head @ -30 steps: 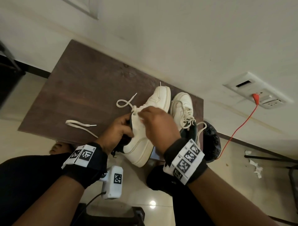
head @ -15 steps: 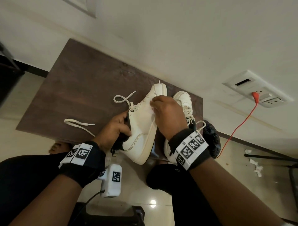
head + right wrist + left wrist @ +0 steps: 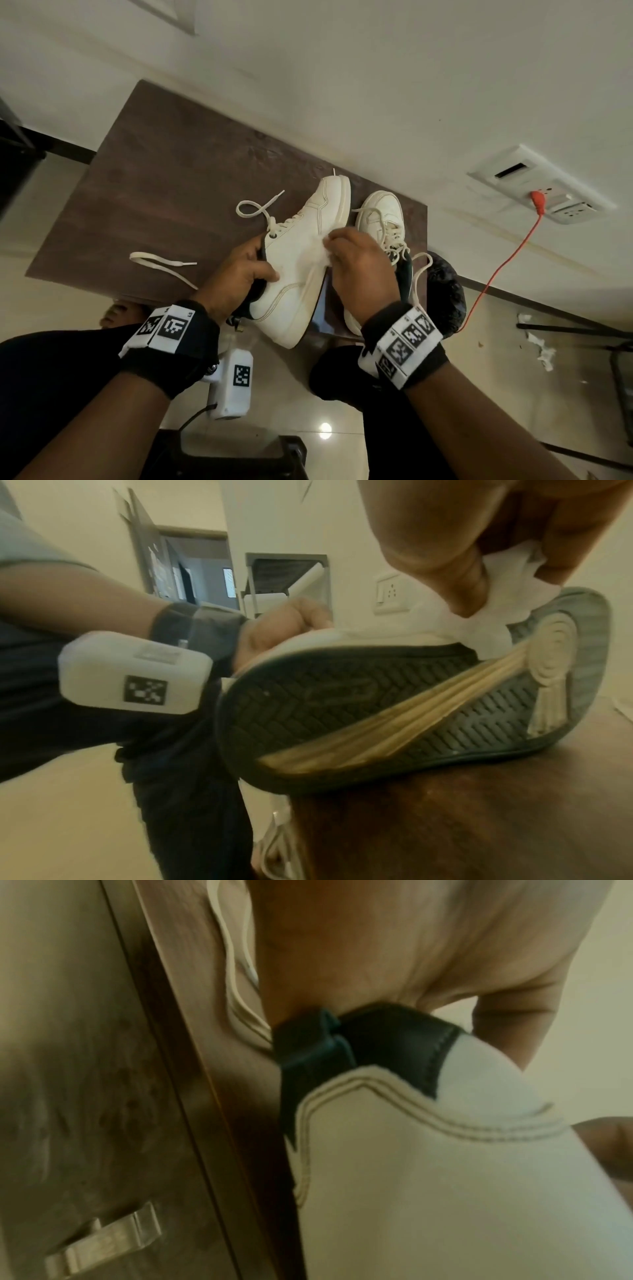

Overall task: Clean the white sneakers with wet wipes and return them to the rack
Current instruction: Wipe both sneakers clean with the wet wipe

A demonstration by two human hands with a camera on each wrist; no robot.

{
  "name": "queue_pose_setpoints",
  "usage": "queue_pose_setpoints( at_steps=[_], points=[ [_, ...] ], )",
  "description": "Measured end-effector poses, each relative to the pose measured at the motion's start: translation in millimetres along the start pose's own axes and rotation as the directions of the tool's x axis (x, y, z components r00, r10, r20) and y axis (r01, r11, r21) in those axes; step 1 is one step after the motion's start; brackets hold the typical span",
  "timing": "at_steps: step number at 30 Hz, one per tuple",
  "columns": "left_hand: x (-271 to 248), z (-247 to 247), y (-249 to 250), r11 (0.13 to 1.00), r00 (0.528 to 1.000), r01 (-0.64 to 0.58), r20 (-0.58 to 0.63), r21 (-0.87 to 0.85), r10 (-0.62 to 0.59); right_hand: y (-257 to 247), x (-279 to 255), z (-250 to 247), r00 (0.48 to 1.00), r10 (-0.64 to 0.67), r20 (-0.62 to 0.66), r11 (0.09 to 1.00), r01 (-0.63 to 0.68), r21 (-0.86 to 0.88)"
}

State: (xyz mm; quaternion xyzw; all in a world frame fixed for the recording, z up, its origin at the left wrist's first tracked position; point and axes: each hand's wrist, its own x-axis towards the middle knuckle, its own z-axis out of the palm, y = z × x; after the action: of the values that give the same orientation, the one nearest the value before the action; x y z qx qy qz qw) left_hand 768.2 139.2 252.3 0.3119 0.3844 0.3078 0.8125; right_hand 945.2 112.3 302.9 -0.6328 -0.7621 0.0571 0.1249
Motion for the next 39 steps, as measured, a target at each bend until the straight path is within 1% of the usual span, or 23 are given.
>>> queue_pose_setpoints(
  at_steps=[3,6,10,12,15,18,20,23,25,27,30,33,35,36,39],
  points=[
    [1.2,-2.4,0.4,1.000,0.998,0.010,-0.054,0.000,-0.010,0.0,13.9,-0.2,0.999,0.028,-0.043,1.000,-0.028,0.011],
    [1.4,-1.0,0.2,1.000,0.997,-0.008,-0.082,-0.008,0.007,-8.3,5.0,1.5,0.997,0.051,-0.055,0.997,-0.048,0.052],
    [1.7,0.1,-0.4,0.999,0.991,-0.023,-0.135,-0.037,0.018,-24.0,-23.0,-1.8,1.000,-0.005,0.022,0.983,0.001,0.181],
    [1.5,-1.0,0.1,0.999,0.986,-0.036,-0.162,-0.041,0.029,-32.7,-34.0,-5.4,0.997,-0.021,0.068,0.972,0.004,0.234],
    [1.3,-2.7,1.8,0.997,0.981,-0.051,-0.191,-0.055,0.039,-37.5,-36.3,-3.3,0.995,-0.037,0.089,0.976,0.017,0.216],
    [2.8,-1.0,1.9,0.998,0.984,-0.050,-0.176,-0.033,0.043,-28.5,-16.1,7.4,1.000,-0.015,0.028,0.993,0.011,0.121],
    [2.7,-0.2,2.8,0.999,0.986,-0.051,-0.160,-0.009,0.049,-19.5,4.3,12.8,0.998,0.049,-0.046,0.996,-0.045,0.078],
    [3.7,-2.7,4.4,0.998,0.983,-0.061,-0.174,-0.008,0.058,-15.0,25.6,14.0,0.990,0.104,-0.099,0.991,-0.094,0.094],
    [3.4,-3.6,5.1,0.997,0.981,-0.063,-0.187,-0.033,0.056,-17.6,25.6,12.8,0.992,0.101,-0.079,0.988,-0.090,0.126],
    [3.6,-2.7,4.3,0.997,0.978,-0.058,-0.202,-0.053,0.046,-20.5,15.5,10.1,0.996,0.086,-0.032,0.985,-0.081,0.150],
    [3.4,-1.7,2.2,0.995,0.977,-0.063,-0.210,-0.083,0.044,-26.5,-11.5,3.4,0.999,0.012,0.050,0.981,-0.022,0.194],
    [3.3,-1.7,1.0,0.992,0.975,-0.065,-0.216,-0.106,0.041,-38.3,-37.6,-4.9,0.991,-0.051,0.124,0.977,0.023,0.214],
    [3.5,-0.6,1.2,0.993,0.972,-0.065,-0.230,-0.094,0.042,-40.1,-43.6,-4.4,0.988,-0.069,0.135,0.981,0.042,0.187],
    [3.8,0.7,1.9,0.995,0.974,-0.069,-0.221,-0.072,0.052,-38.4,-41.1,-3.0,0.990,-0.056,0.128,0.985,0.033,0.172],
    [3.5,2.6,3.1,0.993,0.986,-0.082,-0.140,0.086,0.093,-26.9,-19.5,6.0,0.999,0.026,0.043,0.989,-0.032,0.144]
  ],
)
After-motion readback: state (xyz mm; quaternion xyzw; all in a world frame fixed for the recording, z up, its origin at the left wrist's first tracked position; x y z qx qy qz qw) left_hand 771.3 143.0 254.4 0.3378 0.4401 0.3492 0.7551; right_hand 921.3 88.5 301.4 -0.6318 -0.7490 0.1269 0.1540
